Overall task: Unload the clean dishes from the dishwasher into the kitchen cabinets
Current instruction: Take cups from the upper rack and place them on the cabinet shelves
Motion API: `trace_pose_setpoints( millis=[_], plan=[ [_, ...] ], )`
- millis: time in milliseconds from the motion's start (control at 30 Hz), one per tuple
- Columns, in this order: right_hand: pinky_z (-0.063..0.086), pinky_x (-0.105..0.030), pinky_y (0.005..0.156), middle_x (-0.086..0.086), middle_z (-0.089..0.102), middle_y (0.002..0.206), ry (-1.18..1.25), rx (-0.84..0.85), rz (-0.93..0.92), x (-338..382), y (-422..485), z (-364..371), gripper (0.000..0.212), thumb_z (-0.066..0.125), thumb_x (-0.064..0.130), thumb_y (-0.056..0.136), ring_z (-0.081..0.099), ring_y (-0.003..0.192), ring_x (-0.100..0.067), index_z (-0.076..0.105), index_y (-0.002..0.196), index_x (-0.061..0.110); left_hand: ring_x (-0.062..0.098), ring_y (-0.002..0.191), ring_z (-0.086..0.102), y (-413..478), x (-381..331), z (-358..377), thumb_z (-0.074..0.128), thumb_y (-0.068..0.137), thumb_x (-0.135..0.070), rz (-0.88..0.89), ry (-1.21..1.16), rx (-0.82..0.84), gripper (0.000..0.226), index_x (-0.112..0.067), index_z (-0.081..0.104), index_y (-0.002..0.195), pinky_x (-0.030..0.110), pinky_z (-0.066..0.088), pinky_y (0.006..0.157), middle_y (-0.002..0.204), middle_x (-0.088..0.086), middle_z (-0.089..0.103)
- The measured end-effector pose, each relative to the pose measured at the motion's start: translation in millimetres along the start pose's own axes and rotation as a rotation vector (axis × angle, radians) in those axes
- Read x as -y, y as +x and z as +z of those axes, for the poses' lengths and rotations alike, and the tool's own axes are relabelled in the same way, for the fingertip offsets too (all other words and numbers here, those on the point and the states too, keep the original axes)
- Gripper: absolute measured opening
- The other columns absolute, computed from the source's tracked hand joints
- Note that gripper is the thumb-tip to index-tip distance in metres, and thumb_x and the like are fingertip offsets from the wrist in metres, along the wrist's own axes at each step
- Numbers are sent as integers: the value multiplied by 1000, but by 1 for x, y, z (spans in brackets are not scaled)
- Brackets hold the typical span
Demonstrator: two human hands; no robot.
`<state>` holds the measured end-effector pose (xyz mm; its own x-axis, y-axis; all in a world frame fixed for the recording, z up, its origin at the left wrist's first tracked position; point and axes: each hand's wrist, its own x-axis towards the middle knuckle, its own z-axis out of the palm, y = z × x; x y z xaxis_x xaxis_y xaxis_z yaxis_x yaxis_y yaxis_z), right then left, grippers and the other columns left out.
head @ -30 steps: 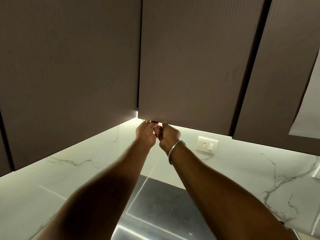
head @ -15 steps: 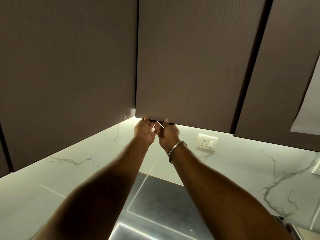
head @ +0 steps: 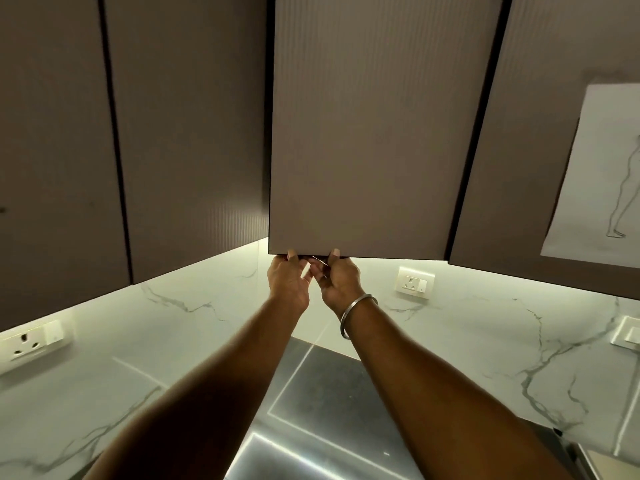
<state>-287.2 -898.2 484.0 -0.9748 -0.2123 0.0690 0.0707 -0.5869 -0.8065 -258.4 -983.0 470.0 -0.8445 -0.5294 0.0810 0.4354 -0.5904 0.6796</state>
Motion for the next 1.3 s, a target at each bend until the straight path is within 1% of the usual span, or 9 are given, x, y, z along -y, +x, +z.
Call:
trace_pose_setpoints(
  millis=[233,433,533,633,733,833,1000,1167,1300],
  plan=[
    [60,-36,86,-18,71,108,-10,42,65,21,-74,-21,30,46,24,107,69,89,-24,62,122,4,29,113,70,-92,-6,-10,73,95,-28,145,41,77,44,-16,62,135,50,56,98,124,9,73],
    [53,-32,73,-20,65,100,37,18,117,45,-128,-43,33,44,19,107,58,72,-22,59,125,-5,32,116,68,-170,-3,3,82,81,-32,239,160,55,58,-15,62,132,50,58,96,123,6,72],
    [51,-33,83,-20,64,105,99,26,125,57,-148,-55,32,44,19,107,58,81,-24,60,124,-5,30,113,68,-195,3,10,84,81,-31,272,247,65,50,-18,65,126,48,60,95,118,3,73],
    [45,-40,109,-20,68,116,180,43,143,67,-163,-66,29,42,20,108,63,109,-33,62,115,0,28,108,69,-216,7,17,83,85,-28,307,360,64,33,-29,66,113,46,60,94,111,-1,73],
    [53,-44,101,-20,68,121,259,33,161,75,-175,-75,30,41,22,109,63,119,-35,58,124,2,24,101,70,-237,11,27,82,86,-29,351,469,63,33,-20,65,113,44,61,94,109,1,73],
    [62,-39,76,-19,67,118,285,-11,181,83,-183,-86,30,42,21,108,64,113,-34,57,124,1,18,93,69,-255,15,36,81,87,-33,393,579,61,33,-19,62,110,33,62,89,103,-4,71],
    [51,-52,103,-22,58,137,249,-45,189,89,-188,-106,43,59,26,98,60,122,-41,56,134,3,2,80,63,-284,28,53,79,88,-40,483,742,74,32,-23,58,104,4,51,68,91,-16,62],
    [59,-36,63,-15,67,89,101,-84,85,112,-221,-123,31,50,32,103,70,81,-29,61,117,7,-1,82,65,-316,46,69,79,88,-43,528,767,168,32,-27,58,107,-2,45,75,95,-21,65],
    [54,-28,59,-7,56,67,-52,-103,62,131,-254,-129,32,49,33,100,60,62,-17,58,79,12,1,90,68,-330,65,77,84,84,-38,536,786,284,38,-24,61,111,5,50,82,103,-13,72]
  ],
)
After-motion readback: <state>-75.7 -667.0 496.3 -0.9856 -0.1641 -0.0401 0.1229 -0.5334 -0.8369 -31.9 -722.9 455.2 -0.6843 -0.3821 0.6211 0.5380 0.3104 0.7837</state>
